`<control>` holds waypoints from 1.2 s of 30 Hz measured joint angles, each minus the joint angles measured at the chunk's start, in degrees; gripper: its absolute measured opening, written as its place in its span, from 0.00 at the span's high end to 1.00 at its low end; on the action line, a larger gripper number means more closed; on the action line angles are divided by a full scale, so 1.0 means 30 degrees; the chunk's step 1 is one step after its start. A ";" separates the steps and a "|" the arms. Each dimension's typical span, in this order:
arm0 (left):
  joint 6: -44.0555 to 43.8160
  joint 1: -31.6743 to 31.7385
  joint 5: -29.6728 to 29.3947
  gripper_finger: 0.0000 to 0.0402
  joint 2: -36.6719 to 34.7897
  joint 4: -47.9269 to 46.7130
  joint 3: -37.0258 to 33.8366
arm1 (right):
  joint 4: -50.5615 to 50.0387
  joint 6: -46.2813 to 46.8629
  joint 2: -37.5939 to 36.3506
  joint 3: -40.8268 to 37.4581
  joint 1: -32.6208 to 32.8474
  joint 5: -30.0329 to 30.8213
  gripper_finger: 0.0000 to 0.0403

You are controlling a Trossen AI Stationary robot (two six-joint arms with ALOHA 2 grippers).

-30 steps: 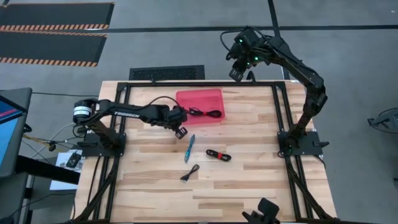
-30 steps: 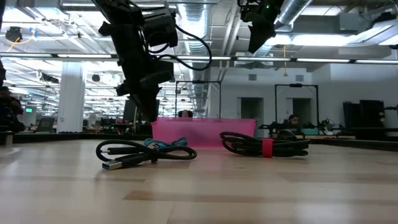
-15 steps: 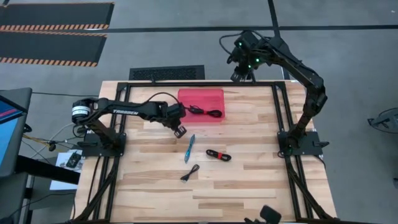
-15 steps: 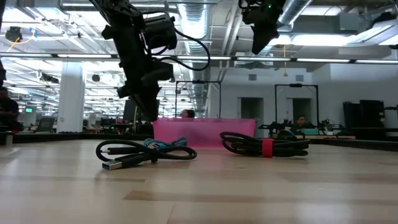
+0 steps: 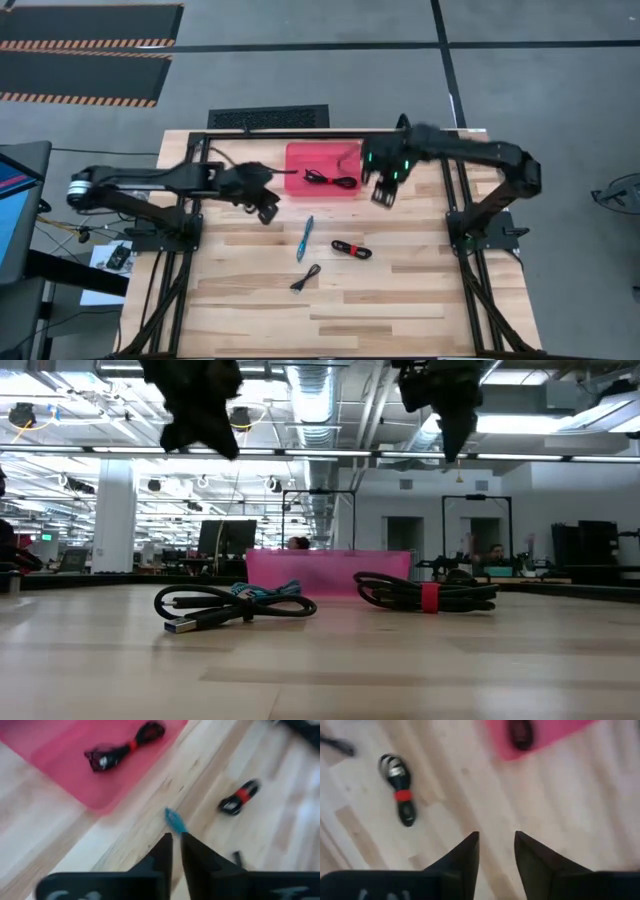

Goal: Pick and place USB-C Cables
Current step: Put the right black charger cable into the pink bin

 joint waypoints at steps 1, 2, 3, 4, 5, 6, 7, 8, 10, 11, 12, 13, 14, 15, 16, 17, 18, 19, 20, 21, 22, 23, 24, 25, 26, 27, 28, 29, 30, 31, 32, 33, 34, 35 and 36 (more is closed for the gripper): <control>-0.0158 -0.0114 -0.0040 0.88 -0.0534 0.0073 0.0000 | 0.1044 0.0590 -0.0261 -0.0931 0.0813 0.0000 0.59; -0.0363 -0.0230 -0.0122 0.84 -0.1016 0.0119 0.0000 | 0.2303 0.1193 -0.0467 -0.1804 0.1581 0.0000 0.56; -0.0549 -0.0346 -0.0283 0.80 -0.1435 0.0193 0.0000 | 0.3578 0.1732 -0.0614 -0.2615 0.2293 0.0000 0.53; -0.0692 -0.0419 -0.0351 0.75 -0.1830 0.0241 0.0000 | 0.4896 0.2158 -0.0689 -0.3391 0.2983 0.0000 0.50; -0.0766 -0.0465 -0.0366 0.71 -0.2172 0.0253 0.0000 | 0.6170 0.2475 -0.0697 -0.4087 0.3607 0.0003 0.48; -0.0799 -0.0477 -0.0359 0.67 -0.2461 0.0355 0.0000 | 0.7365 0.2639 -0.0662 -0.4736 0.4169 0.0007 0.45; -0.0890 -0.0471 -0.0306 0.62 -0.2713 0.0520 0.0000 | 0.8380 0.2701 -0.0562 -0.5284 0.4702 0.0022 0.43; -0.1141 -0.0471 -0.0307 0.58 -0.2958 0.0598 0.0000 | 0.9295 0.2744 -0.0375 -0.5735 0.5161 0.0066 0.41; -0.2043 -0.0471 -0.0562 0.52 -0.3270 0.0558 0.0000 | 1.0867 0.2870 0.0237 -0.6404 0.5943 0.0332 0.38; -0.2326 -0.0471 -0.0738 0.50 -0.3380 0.0554 0.0000 | 1.1376 0.2966 0.0574 -0.6629 0.6271 0.0686 0.37; -0.2416 -0.0471 -0.0860 0.48 -0.3487 0.0554 0.0000 | 1.1828 0.3035 0.0911 -0.6807 0.6576 0.1029 0.37; -0.2431 -0.0471 -0.0914 0.46 -0.3584 0.0554 0.0000 | 1.2285 0.3077 0.1300 -0.6916 0.6835 0.1438 0.37; -0.2422 -0.0471 -0.0942 0.45 -0.3653 0.0553 0.0000 | 1.2667 0.3097 0.1736 -0.6982 0.7053 0.1837 0.37; -0.2424 -0.0464 -0.0955 0.44 -0.3676 0.0548 0.0000 | 1.2754 0.3094 0.2154 -0.7020 0.7238 0.2171 0.37; -0.2419 -0.0471 -0.0958 0.44 -0.3676 0.0542 0.0000 | 1.2746 0.3101 0.2604 -0.7044 0.7408 0.2395 0.37; -0.2416 -0.0471 -0.0954 0.44 -0.3662 0.0493 0.0000 | 1.2939 0.3102 0.3031 -0.7044 0.7535 0.2508 0.37; -0.2409 -0.0471 -0.0917 0.44 -0.3662 0.0415 0.0000 | 1.3352 0.3156 0.3468 -0.7044 0.7643 0.2514 0.37; -0.2409 -0.0471 -0.0816 0.44 -0.3662 0.0359 0.0000 | 1.3465 0.3247 0.3814 -0.7043 0.7753 0.2514 0.37; -0.2409 -0.0464 -0.0792 0.44 -0.3641 0.0340 0.0000 | 1.3558 0.3254 0.4182 -0.7029 0.7810 0.2514 0.37; -0.2402 -0.0471 -0.0782 0.44 -0.3610 0.0294 0.0000 | 1.3679 0.3261 0.4589 -0.7029 0.7851 0.2483 0.37; -0.2402 -0.0470 -0.0755 0.44 -0.3574 0.0107 0.0000 | 1.3751 0.3357 0.4934 -0.7036 0.7881 0.2385 0.37; -0.2402 -0.0469 -0.0723 0.44 -0.3567 -0.0146 0.0000 | 1.3821 0.3403 0.5259 -0.7037 0.7961 0.2261 0.37; -0.2399 -0.0471 -0.0722 0.44 -0.3564 -0.0265 0.0000 | 1.4012 0.3443 0.5541 -0.7037 0.7971 0.2091 0.37; -0.2394 -0.0471 -0.0732 0.44 -0.3547 -0.0264 0.0003 | 1.4083 0.3498 0.5751 -0.7029 0.7949 0.1934 0.37; -0.2394 -0.0470 -0.0751 0.44 -0.3528 -0.0395 0.0007 | 1.4102 0.3564 0.5959 -0.7029 0.7942 0.1891 0.37; -0.2387 -0.0471 -0.0810 0.44 -0.3523 -0.0620 0.0007 | 1.4131 0.3583 0.6160 -0.7029 0.7942 0.1875 0.37; -0.2383 -0.0471 -0.0862 0.44 -0.3523 -0.0727 0.0007 | 1.4121 0.3589 0.6290 -0.7031 0.7942 0.1856 0.37; -0.2380 -0.0471 -0.0889 0.44 -0.3523 -0.0713 0.0007 | 1.4071 0.3589 0.6380 -0.7037 0.7942 0.1851 0.37; -0.2380 -0.0471 -0.0947 0.44 -0.3523 -0.0757 0.0007 | 1.4215 0.3589 0.6513 -0.7017 0.7942 0.1851 0.37; -0.2380 -0.0471 -0.1074 0.44 -0.3523 -0.0813 0.0007 | 1.4303 0.3604 0.6597 -0.7015 0.7935 0.1845 0.37; -0.2380 -0.0471 -0.1174 0.44 -0.3518 -0.0823 0.0007 | 1.4295 0.3611 0.6625 -0.7022 0.7935 0.1838 0.37; -0.2380 -0.0468 -0.1252 0.44 -0.3516 -0.0815 0.0007 | 1.4287 0.3611 0.6590 -0.7022 0.7935 0.1832 0.37; -0.2380 -0.0467 -0.1302 0.44 -0.3523 -0.0815 0.0007 | 1.4329 0.3607 0.6581 -0.7022 0.7935 0.1804 0.37; -0.2380 -0.0466 -0.1314 0.44 -0.3521 -0.0815 0.0007 | 1.4358 0.3604 0.6591 -0.7022 0.7908 0.1762 0.37; -0.2380 -0.0471 -0.1335 0.44 -0.3516 -0.0828 0.0007 | 1.4346 0.3605 0.6596 -0.7022 0.7886 0.1702 0.37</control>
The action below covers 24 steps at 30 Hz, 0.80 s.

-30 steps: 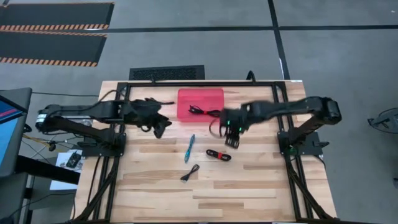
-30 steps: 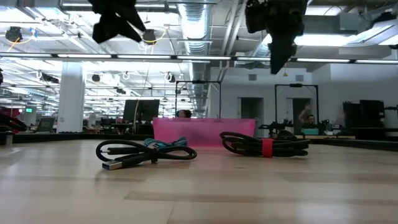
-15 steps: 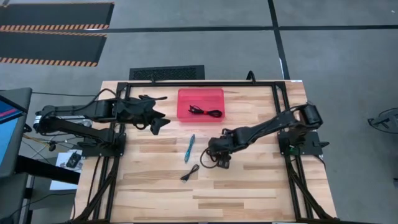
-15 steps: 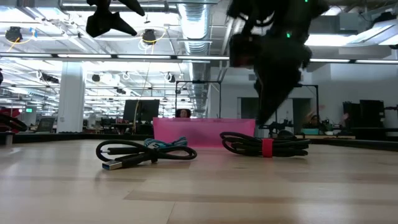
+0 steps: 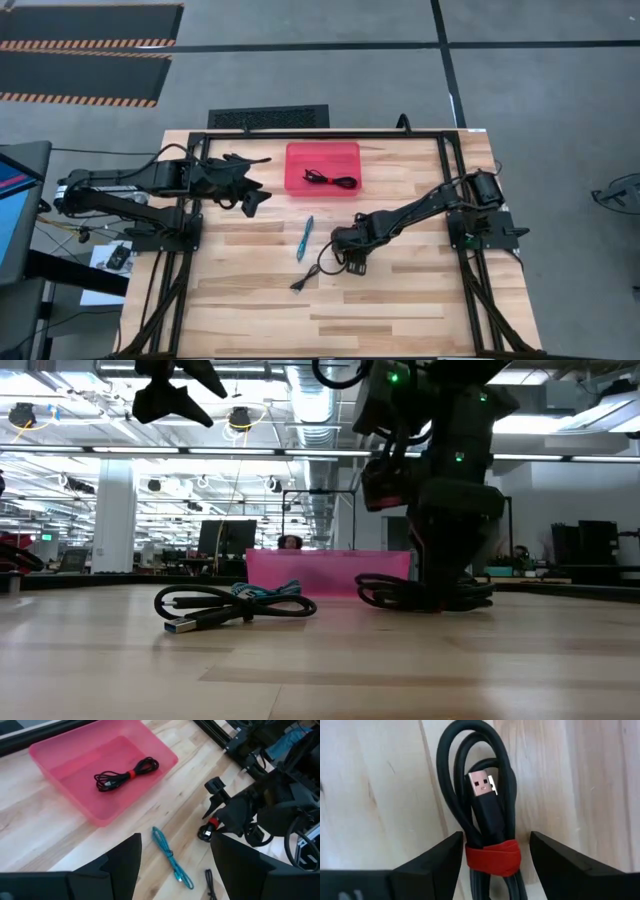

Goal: Pick and place USB-C Cables
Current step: Put the right black charger cable into the pink bin

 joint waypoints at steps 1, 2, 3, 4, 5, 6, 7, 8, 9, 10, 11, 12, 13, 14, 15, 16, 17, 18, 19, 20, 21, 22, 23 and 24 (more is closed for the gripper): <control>0.0000 0.0007 -0.0039 0.44 0.0000 0.0012 0.0000 | 0.0022 0.0029 0.0000 0.0000 -0.0040 -0.0153 0.37; 0.0000 0.0000 -0.0126 0.44 0.0000 0.0004 0.0000 | 0.0030 0.0160 0.0000 0.0000 -0.0114 -0.0357 0.39; 0.0000 0.0000 -0.0181 0.44 0.0007 -0.0039 0.0000 | 0.0014 0.0252 0.0000 0.0000 -0.0144 -0.0535 0.40; 0.0007 0.0007 -0.0194 0.44 0.0007 -0.0096 0.0000 | -0.0017 0.0290 0.0000 0.0000 -0.0196 -0.0630 0.43; 0.0000 0.0000 -0.0221 0.44 0.0007 -0.0116 0.0000 | -0.0042 0.0301 0.0000 0.0000 -0.0254 -0.0676 0.45; 0.0005 0.0000 -0.0261 0.44 0.0007 -0.0123 0.0000 | -0.0082 0.0332 0.0000 0.0000 -0.0265 -0.0679 0.49; 0.0007 0.0000 -0.0334 0.44 0.0007 -0.0147 0.0000 | -0.0112 0.0354 0.0000 0.0000 -0.0265 -0.0672 0.52; 0.0007 0.0000 -0.0408 0.44 0.0007 -0.0191 0.0000 | -0.0134 0.0484 -0.0003 0.0001 -0.0266 -0.0648 0.56; 0.0007 0.0002 -0.0498 0.44 0.0007 -0.0209 0.0000 | -0.0162 0.0715 -0.0015 0.0007 -0.0310 -0.0625 0.61; 0.0007 0.0001 -0.0524 0.44 0.0007 -0.0233 0.0000 | -0.0189 0.0912 -0.0021 0.0014 -0.0394 -0.0652 0.65; 0.0007 0.0000 -0.0530 0.44 0.0007 -0.0257 0.0000 | -0.0216 0.1048 -0.0028 0.0021 -0.0409 -0.0713 0.71; 0.0007 0.0000 -0.0530 0.44 0.0007 -0.0249 0.0000 | -0.0226 0.1166 -0.0042 0.0029 -0.0413 -0.0758 0.75; 0.0001 0.0000 -0.0530 0.44 0.0007 -0.0242 0.0000 | -0.0226 0.1262 -0.0051 0.0029 -0.0446 -0.0758 0.80; -0.0005 0.0002 -0.0530 0.44 0.0007 -0.0249 0.0000 | -0.0223 0.1342 -0.0058 0.0032 -0.0491 -0.0752 0.84; 0.0000 0.0000 -0.0530 0.44 0.0007 -0.0242 0.0000 | -0.0217 0.1404 -0.0058 0.0044 -0.0491 -0.0748 0.86; -0.0007 0.0000 -0.0532 0.44 0.0007 -0.0242 0.0000 | -0.0208 0.1453 -0.0058 0.0044 -0.0491 -0.0743 0.87; -0.0010 0.0005 -0.0535 0.44 0.0007 -0.0242 0.0000 | -0.0159 0.1542 -0.0058 0.0044 -0.0498 -0.0739 0.87; -0.0019 0.0000 -0.0541 0.44 0.0007 -0.0242 0.0000 | -0.0055 0.1645 -0.0058 0.0044 -0.0498 -0.0716 0.87; -0.0069 0.0000 -0.0566 0.44 0.0007 -0.0241 0.0000 | 0.0052 0.1792 -0.0081 0.0036 -0.0498 -0.0682 0.87; -0.0147 0.0000 -0.0684 0.44 0.0007 -0.0227 0.0000 | 0.0197 0.1909 -0.0180 -0.0010 -0.0498 -0.0604 0.87; -0.0226 0.0000 -0.0805 0.44 0.0007 -0.0202 0.0000 | 0.0445 0.1935 -0.0255 -0.0029 -0.0491 -0.0379 0.87; -0.0276 0.0001 -0.0921 0.44 0.0007 -0.0158 0.0000 | 0.0802 0.1927 -0.0395 -0.0041 -0.0457 -0.0168 0.87; -0.0373 0.0007 -0.1022 0.44 0.0007 -0.0114 0.0000 | 0.1087 0.1909 -0.0623 -0.0044 -0.0447 0.0029 0.87; -0.0446 0.0003 -0.1092 0.44 0.0007 -0.0091 0.0000 | 0.1253 0.1885 -0.0914 -0.0030 -0.0457 0.0252 0.87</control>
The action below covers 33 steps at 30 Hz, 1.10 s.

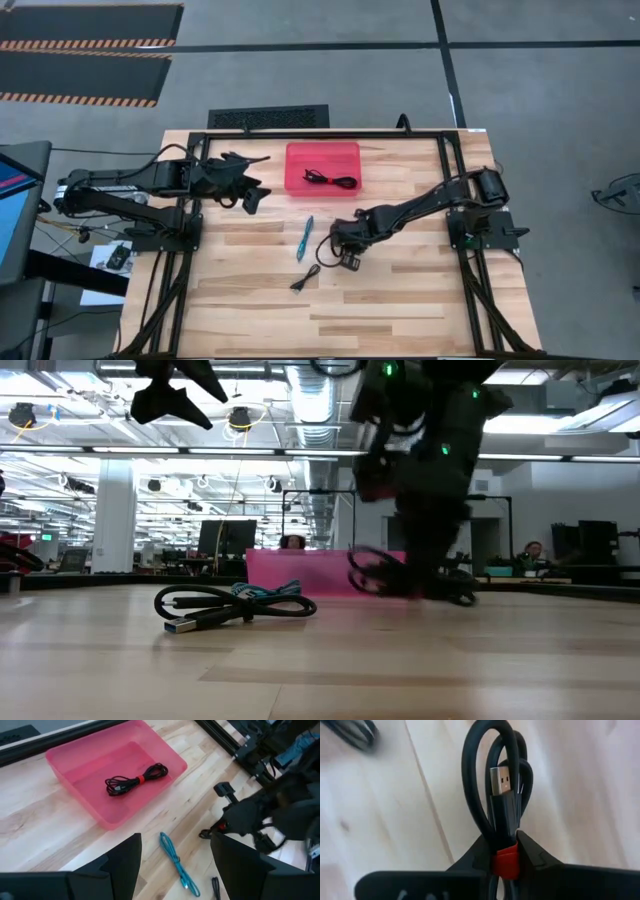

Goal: Pick and place USB-C Cables
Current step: Put the right black charger cable into the pink bin

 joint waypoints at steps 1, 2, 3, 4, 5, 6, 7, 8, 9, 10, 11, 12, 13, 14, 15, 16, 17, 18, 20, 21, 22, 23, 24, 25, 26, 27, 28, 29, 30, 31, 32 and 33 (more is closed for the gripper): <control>-0.0036 0.0004 -0.0131 0.44 0.0000 0.0057 0.0000 | 0.0075 0.0021 -0.0282 0.0008 -0.0025 0.0266 0.87; -0.0050 0.0003 -0.0257 0.44 0.0007 0.0148 0.0000 | 0.0072 0.0050 -0.0576 0.0008 -0.0065 0.0569 0.87; -0.0042 0.0004 -0.0334 0.44 0.0007 0.0235 0.0000 | 0.0066 0.0050 -0.0838 0.0008 -0.0121 0.0847 0.87; 0.0060 0.0001 -0.0351 0.44 0.0007 0.0329 0.0000 | 0.0060 0.0043 -0.1122 0.0008 -0.0173 0.1042 0.87; 0.0203 -0.0003 -0.0369 0.44 0.0007 0.0435 0.0000 | 0.0013 0.0006 -0.1495 0.0008 -0.0251 0.1187 0.87; 0.0300 -0.0001 -0.0373 0.44 0.0007 0.0524 0.0000 | 0.0027 -0.0120 -0.1927 0.0008 -0.0345 0.1233 0.87; 0.0343 0.0001 -0.0380 0.44 0.0007 0.0580 0.0000 | 0.0084 -0.0304 -0.2377 0.0008 -0.0466 0.1325 0.87; 0.0361 0.0000 -0.0382 0.44 0.0007 0.0609 0.0000 | 0.0131 -0.0478 -0.2776 0.0020 -0.0587 0.1484 0.87; 0.0367 0.0004 -0.0378 0.44 0.0007 0.0624 0.0000 | 0.0144 -0.0592 -0.3124 0.0023 -0.0723 0.1607 0.87; 0.0373 0.0000 -0.0386 0.44 0.0007 0.0621 0.0000 | 0.0081 -0.0769 -0.3439 0.0016 -0.0909 0.1631 0.87; 0.0373 -0.0003 -0.0407 0.44 0.0007 0.0621 0.0000 | 0.0057 -0.0924 -0.3743 0.0016 -0.1076 0.1632 0.87; 0.0373 -0.0003 -0.0455 0.44 0.0007 0.0621 0.0000 | 0.0121 -0.1046 -0.4023 0.0016 -0.1259 0.1638 0.87; 0.0373 0.0004 -0.0534 0.44 0.0007 0.0621 0.0000 | 0.0146 -0.1107 -0.4316 0.0016 -0.1453 0.1631 0.87; 0.0368 -0.0003 -0.0657 0.44 0.0007 0.0625 0.0000 | 0.0164 -0.1146 -0.4576 0.0016 -0.1652 0.1638 0.87; 0.0364 0.0001 -0.0788 0.44 0.0007 0.0628 0.0000 | 0.0381 -0.1362 -0.4824 0.0016 -0.1860 0.1636 0.87; 0.0366 0.0004 -0.0844 0.44 0.0007 0.0628 0.0000 | 0.0815 -0.1634 -0.5038 0.0016 -0.2068 0.1638 0.87; 0.0366 -0.0003 -0.0874 0.44 0.0007 0.0621 0.0000 | 0.1421 -0.1944 -0.5240 0.0016 -0.2274 0.1636 0.87; 0.0366 0.0004 -0.0888 0.44 0.0007 0.0628 0.0000 | 0.2008 -0.2308 -0.5439 0.0016 -0.2507 0.1631 0.87; 0.0387 0.0002 -0.1060 0.44 0.0007 0.0628 0.0000 | 0.3123 -0.2981 -0.5789 0.0016 -0.3019 0.1622 0.87; 0.0402 -0.0003 -0.1164 0.44 0.0007 0.0625 0.0000 | 0.3527 -0.3184 -0.5942 0.0016 -0.3298 0.1609 0.87; 0.0399 -0.0003 -0.1264 0.44 0.0007 0.0626 0.0000 | 0.3821 -0.3270 -0.6096 0.0016 -0.3584 0.1546 0.87; 0.0317 -0.0003 -0.1338 0.44 0.0007 0.0628 0.0000 | 0.4222 -0.3277 -0.6247 0.0016 -0.3891 0.1395 0.87; 0.0138 -0.0003 -0.1394 0.44 0.0007 0.0628 0.0000 | 0.4622 -0.3283 -0.6398 0.0016 -0.4201 0.1155 0.87; -0.0092 -0.0004 -0.1412 0.44 0.0007 0.0628 0.0000 | 0.4979 -0.3313 -0.6551 0.0016 -0.4495 0.0938 0.87; -0.0287 -0.0046 -0.1427 0.44 0.0007 0.0628 0.0000 | 0.5318 -0.3408 -0.6730 0.0016 -0.4792 0.0766 0.87; -0.0478 -0.0126 -0.1462 0.44 0.0017 0.0635 0.0000 | 0.5681 -0.3512 -0.6873 0.0022 -0.5074 0.0583 0.87; -0.0644 -0.0246 -0.1580 0.44 0.0110 0.0641 0.0000 | 0.5951 -0.3604 -0.6964 0.0108 -0.5361 0.0469 0.87; -0.0839 -0.0402 -0.1736 0.44 0.0211 0.0641 0.0000 | 0.6147 -0.3750 -0.6998 0.0256 -0.5689 0.0383 0.87; -0.1043 -0.0613 -0.1885 0.44 0.0375 0.0625 -0.0010 | 0.6241 -0.3959 -0.6998 0.0415 -0.6026 0.0103 0.87; -0.1281 -0.0836 -0.2039 0.44 0.0541 0.0738 -0.0059 | 0.6251 -0.4150 -0.6998 0.0603 -0.6367 -0.0177 0.87; -0.1555 -0.1081 -0.2173 0.44 0.0705 0.0928 -0.0226 | 0.6247 -0.4345 -0.6948 0.0795 -0.6715 -0.0450 0.87; -0.1862 -0.1327 -0.2274 0.44 0.0890 0.1109 -0.0463 | 0.6275 -0.4506 -0.6827 0.1008 -0.7055 -0.0715 0.87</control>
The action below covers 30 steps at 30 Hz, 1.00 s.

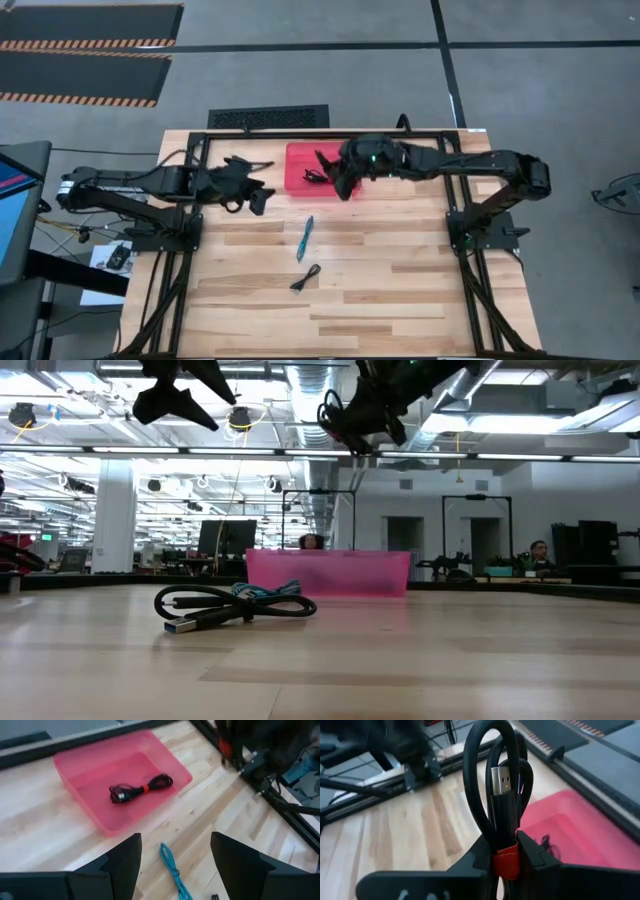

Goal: Pick and place USB-C Cables
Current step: Put the right black charger cable into the pink bin

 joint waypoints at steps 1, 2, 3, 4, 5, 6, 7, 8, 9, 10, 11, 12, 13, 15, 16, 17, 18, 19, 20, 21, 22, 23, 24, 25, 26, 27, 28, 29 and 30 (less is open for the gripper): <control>-0.0328 -0.0256 -0.0046 0.44 0.0264 0.0246 -0.0240 | 0.0027 -0.0143 0.0159 0.0205 -0.0345 -0.0253 0.86; -0.0635 -0.0538 -0.0068 0.44 0.0563 0.0529 -0.0458 | -0.0011 -0.0328 0.0222 0.0281 -0.0667 -0.0581 0.86; -0.0956 -0.0857 -0.0088 0.44 0.0890 0.0780 -0.0673 | -0.0162 -0.0585 0.0229 0.0304 -0.1035 -0.0881 0.86; -0.1322 -0.1148 -0.0122 0.44 0.1182 0.1138 -0.0889 | -0.0067 -0.0936 0.0319 0.0330 -0.1341 -0.1128 0.86; -0.1656 -0.1481 -0.0172 0.44 0.1458 0.1556 -0.1113 | 0.0247 -0.1300 0.0560 0.0428 -0.1586 -0.1215 0.86; -0.1972 -0.1836 -0.0210 0.44 0.1731 0.1926 -0.1333 | 0.0308 -0.1606 0.0741 0.0452 -0.1847 -0.1243 0.86; -0.2279 -0.2212 -0.0322 0.44 0.2029 0.2383 -0.1529 | -0.0205 -0.1895 0.0827 0.0410 -0.2210 -0.1323 0.86; -0.2611 -0.2573 -0.0491 0.44 0.2374 0.2808 -0.1686 | -0.0686 -0.2100 0.0863 0.0344 -0.2560 -0.1625 0.86; -0.3014 -0.2955 -0.0664 0.44 0.2735 0.3027 -0.1733 | -0.0815 -0.2289 0.0929 0.0328 -0.2898 -0.1978 0.86; -0.3523 -0.3355 -0.0859 0.44 0.3030 0.3180 -0.1738 | -0.0591 -0.2477 0.1169 0.0388 -0.3159 -0.2189 0.86; -0.4055 -0.3740 -0.1005 0.44 0.3293 0.3558 -0.1738 | -0.0407 -0.2568 0.1416 0.0472 -0.3378 -0.2407 0.86; -0.4479 -0.4060 -0.1106 0.44 0.3537 0.4121 -0.1738 | -0.0670 -0.2597 0.1560 0.0444 -0.3768 -0.2819 0.86; -0.4872 -0.4370 -0.1127 0.44 0.3771 0.4673 -0.1738 | -0.1392 -0.2626 0.1584 0.0351 -0.4153 -0.3350 0.86; -0.5474 -0.4894 -0.1118 0.44 0.4053 0.5799 -0.1738 | -0.1676 -0.3082 0.1992 0.0649 -0.4663 -0.4169 0.85; -0.5680 -0.5113 -0.1118 0.44 0.4125 0.6520 -0.1738 | -0.1712 -0.3400 0.2258 0.0887 -0.4839 -0.4285 0.85; -0.5766 -0.5285 -0.1130 0.44 0.4183 0.7301 -0.1735 | -0.2261 -0.3716 0.2463 0.1065 -0.5021 -0.4308 0.85; -0.5830 -0.5416 -0.1132 0.44 0.4203 0.8019 -0.1730 | -0.2871 -0.4070 0.2732 0.1214 -0.5261 -0.4358 0.85; -0.5867 -0.5516 -0.1133 0.44 0.4204 0.8603 -0.1730 | -0.3234 -0.4459 0.3096 0.1437 -0.5458 -0.4386 0.85; -0.5897 -0.5555 -0.1127 0.44 0.4210 0.9292 -0.1730 | -0.3367 -0.4883 0.3455 0.1658 -0.5604 -0.4393 0.85; -0.5875 -0.5576 -0.1128 0.44 0.4209 1.0123 -0.1730 | -0.3576 -0.5248 0.3807 0.1910 -0.5675 -0.4386 0.85; -0.5719 -0.5576 -0.1120 0.44 0.4203 1.1020 -0.1730 | -0.3804 -0.5552 0.4177 0.2222 -0.5766 -0.4411 0.85; -0.5398 -0.5583 -0.1105 0.44 0.4196 1.1961 -0.1730 | -0.3970 -0.5823 0.4550 0.2503 -0.5804 -0.4482 0.85; -0.4886 -0.5600 -0.1095 0.44 0.4170 1.2956 -0.1730 | -0.4234 -0.6115 0.4964 0.2750 -0.5880 -0.4647 0.85; -0.4271 -0.5612 -0.1040 0.44 0.4147 1.4257 -0.1730 | -0.4607 -0.6509 0.5402 0.3012 -0.5914 -0.4723 0.85; -0.3641 -0.5629 -0.0930 0.44 0.4123 1.5621 -0.1728 | -0.4991 -0.6903 0.5841 0.3329 -0.5897 -0.4750 0.85; -0.3022 -0.5627 -0.0839 0.44 0.4106 1.6870 -0.1727 | -0.5381 -0.7351 0.6303 0.3708 -0.5833 -0.4749 0.85; -0.2372 -0.5634 -0.0610 0.44 0.4101 1.8202 -0.1730 | -0.5824 -0.7815 0.6716 0.4124 -0.5816 -0.4743 0.85; -0.1684 -0.5630 -0.0280 0.44 0.4105 1.9622 -0.1730 | -0.6295 -0.8260 0.7092 0.4606 -0.5816 -0.4743 0.85; -0.1058 -0.5616 0.0001 0.44 0.4105 2.1032 -0.1727 | -0.6812 -0.8638 0.7436 0.5132 -0.5830 -0.4749 0.85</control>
